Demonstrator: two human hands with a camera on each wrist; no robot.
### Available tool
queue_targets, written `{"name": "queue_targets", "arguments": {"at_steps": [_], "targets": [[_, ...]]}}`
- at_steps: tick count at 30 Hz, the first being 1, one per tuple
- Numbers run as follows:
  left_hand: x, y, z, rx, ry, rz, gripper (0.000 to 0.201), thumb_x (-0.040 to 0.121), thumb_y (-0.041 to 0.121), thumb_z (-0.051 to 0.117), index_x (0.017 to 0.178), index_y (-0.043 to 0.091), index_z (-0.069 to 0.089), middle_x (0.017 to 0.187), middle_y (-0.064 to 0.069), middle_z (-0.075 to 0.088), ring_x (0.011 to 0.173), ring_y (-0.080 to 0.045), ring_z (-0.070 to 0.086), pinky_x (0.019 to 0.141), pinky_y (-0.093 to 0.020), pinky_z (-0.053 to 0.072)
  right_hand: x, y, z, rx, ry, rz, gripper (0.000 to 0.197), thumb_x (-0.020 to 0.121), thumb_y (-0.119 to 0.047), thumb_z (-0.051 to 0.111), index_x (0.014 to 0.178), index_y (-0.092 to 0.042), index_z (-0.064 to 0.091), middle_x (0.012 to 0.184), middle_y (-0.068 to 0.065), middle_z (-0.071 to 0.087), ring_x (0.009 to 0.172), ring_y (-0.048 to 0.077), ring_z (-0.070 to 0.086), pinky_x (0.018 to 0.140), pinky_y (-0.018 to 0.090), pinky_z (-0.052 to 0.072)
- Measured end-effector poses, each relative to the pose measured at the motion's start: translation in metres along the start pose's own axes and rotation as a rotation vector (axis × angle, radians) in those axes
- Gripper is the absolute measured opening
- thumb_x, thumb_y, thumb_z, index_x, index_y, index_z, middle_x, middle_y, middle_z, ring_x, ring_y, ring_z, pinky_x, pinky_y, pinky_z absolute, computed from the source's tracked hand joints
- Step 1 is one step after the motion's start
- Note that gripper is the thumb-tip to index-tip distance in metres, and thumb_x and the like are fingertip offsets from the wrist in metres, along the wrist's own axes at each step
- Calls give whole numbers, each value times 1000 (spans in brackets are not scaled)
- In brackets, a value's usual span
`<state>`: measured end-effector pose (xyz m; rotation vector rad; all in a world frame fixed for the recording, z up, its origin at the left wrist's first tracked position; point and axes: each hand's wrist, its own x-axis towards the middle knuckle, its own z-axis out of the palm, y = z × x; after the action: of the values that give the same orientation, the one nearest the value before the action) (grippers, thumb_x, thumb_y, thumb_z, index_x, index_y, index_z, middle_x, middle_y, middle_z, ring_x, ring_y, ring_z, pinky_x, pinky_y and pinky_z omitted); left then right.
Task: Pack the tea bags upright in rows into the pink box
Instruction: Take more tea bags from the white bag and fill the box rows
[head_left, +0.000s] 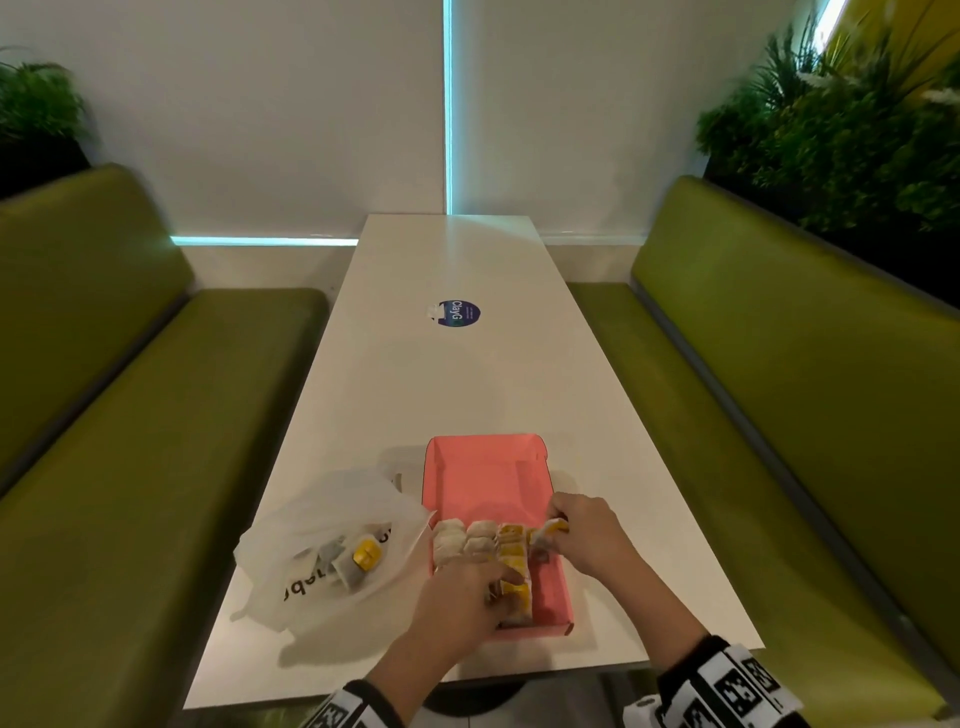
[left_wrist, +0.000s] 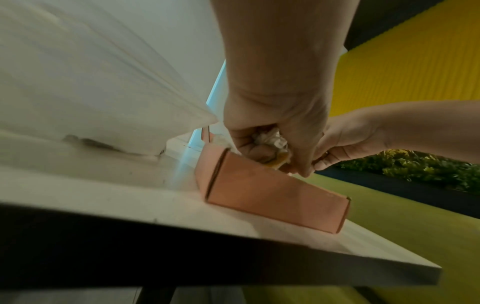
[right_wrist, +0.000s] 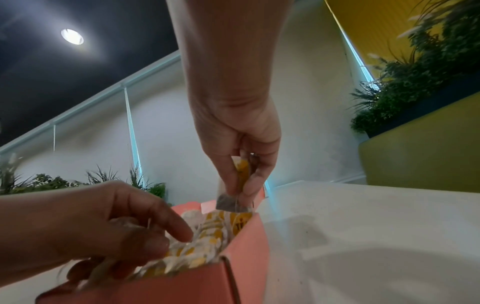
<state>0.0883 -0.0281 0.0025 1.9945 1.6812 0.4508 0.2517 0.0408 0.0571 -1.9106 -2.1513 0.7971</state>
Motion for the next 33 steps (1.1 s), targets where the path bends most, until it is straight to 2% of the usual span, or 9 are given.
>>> {"name": "queue_targets", "arguments": {"at_steps": [4,7,10,13,17,24,27,30,33], "targets": [[-4,-1,10,119,-22,-36,33,89,41,53,121,35,58,120,9,58,107,-13,54,86,-25,43,0,7,17,-27,-24,-17,27,75,-8,60,62,-23,42,75,0,57,72,18,50,60,26,38],[-6,-1,14,124,27,-31,32,89,40,52,120,33,59,120,12,58,106,-11,54,84,-22,43,-1,8,30,-198,27,-58,11,81,-11,55,79,-22,52,92,6,65,85,24,58,67,28,40],[-6,0,12,137,45,-20,31,89,35,52,119,31,59,118,12,58,106,-10,53,79,-20,40,-3,2,37,-440,107,-110,17,88,-9,48,98,-18,59,96,5,68,97,23,56,74,32,33],[-7,2,11,158,54,-31,30,87,31,50,116,30,60,116,13,59,107,-10,53,75,-19,38,-5,-6,43,-545,236,-131,14,82,-12,58,83,-23,66,77,1,68,89,21,56,74,34,36],[-8,4,11,176,51,-37,28,87,28,49,113,28,60,116,12,60,105,-11,54,74,-21,41,-4,-1,56,-596,161,-167,25,93,-11,39,97,-22,61,98,2,66,105,25,50,85,38,30],[-9,4,9,173,56,-26,30,88,29,46,116,30,58,117,12,59,105,-10,54,71,-18,35,0,1,59,-611,149,-125,25,93,-12,40,102,-21,61,107,2,63,110,25,48,87,38,32],[-8,2,10,166,55,-6,31,89,30,44,117,30,58,117,12,59,105,-11,54,74,-19,38,-5,-6,61,-547,240,-81,14,78,-15,67,91,-19,65,97,5,62,91,25,59,74,38,43],[-8,2,10,170,59,2,30,90,31,43,117,30,58,117,13,59,103,-10,54,74,-17,36,-1,-5,65,-448,352,-29,46,36,-5,87,74,-13,62,74,8,57,54,22,55,48,34,42],[-7,1,11,177,53,-4,29,91,30,43,115,30,59,118,13,59,104,-10,54,73,-17,35,3,-3,62,-306,392,27,51,48,-6,80,93,-12,57,84,6,54,60,20,56,54,31,40]]}}
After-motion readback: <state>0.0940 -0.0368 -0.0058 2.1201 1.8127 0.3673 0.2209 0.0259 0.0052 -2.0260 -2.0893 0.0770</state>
